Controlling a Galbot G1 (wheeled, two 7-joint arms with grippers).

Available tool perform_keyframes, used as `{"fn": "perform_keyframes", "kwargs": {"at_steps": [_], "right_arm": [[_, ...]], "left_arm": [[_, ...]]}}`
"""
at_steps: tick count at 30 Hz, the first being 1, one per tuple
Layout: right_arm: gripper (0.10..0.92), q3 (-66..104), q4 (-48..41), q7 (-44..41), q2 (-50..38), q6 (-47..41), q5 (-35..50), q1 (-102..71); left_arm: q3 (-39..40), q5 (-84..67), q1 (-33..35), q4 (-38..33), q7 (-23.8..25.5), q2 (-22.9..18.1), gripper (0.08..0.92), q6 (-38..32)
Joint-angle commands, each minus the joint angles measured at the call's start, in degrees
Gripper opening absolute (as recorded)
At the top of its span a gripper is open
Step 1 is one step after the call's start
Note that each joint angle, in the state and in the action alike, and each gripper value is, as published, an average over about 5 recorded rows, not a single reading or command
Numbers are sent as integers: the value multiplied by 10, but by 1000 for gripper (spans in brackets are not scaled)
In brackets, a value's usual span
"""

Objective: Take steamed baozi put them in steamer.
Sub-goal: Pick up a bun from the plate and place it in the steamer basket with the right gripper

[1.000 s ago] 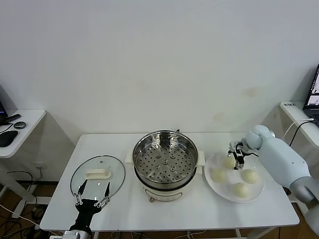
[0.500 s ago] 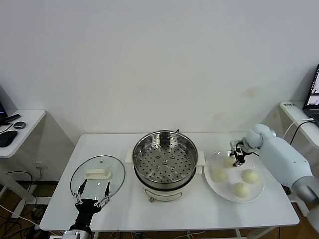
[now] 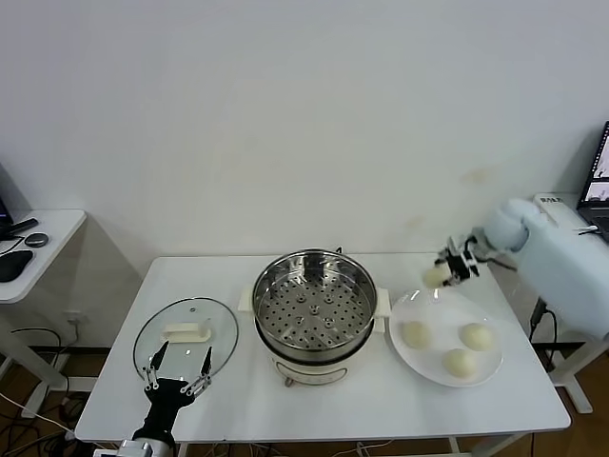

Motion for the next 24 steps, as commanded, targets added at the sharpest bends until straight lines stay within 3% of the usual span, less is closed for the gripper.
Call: {"fn": "perform_keyframes", "kwargs": {"at_steps": [1,9,17,24], "right_arm": [[501,-169,100,7,2,18,184,231],[501,-247,117,25,128,62,211,257],[503,-277,35,46,255,224,56,203],[509,-283,-20,72,285,341,-48,156]], "left_arm": [[-2,-16,0,-4,1,5,823,2],[-10,-17,-3,3,2,-5,823,2],[-32,-22,2,2,2,-12,823,0],[-40,-25,4,5,2,-16,823,-2]]}}
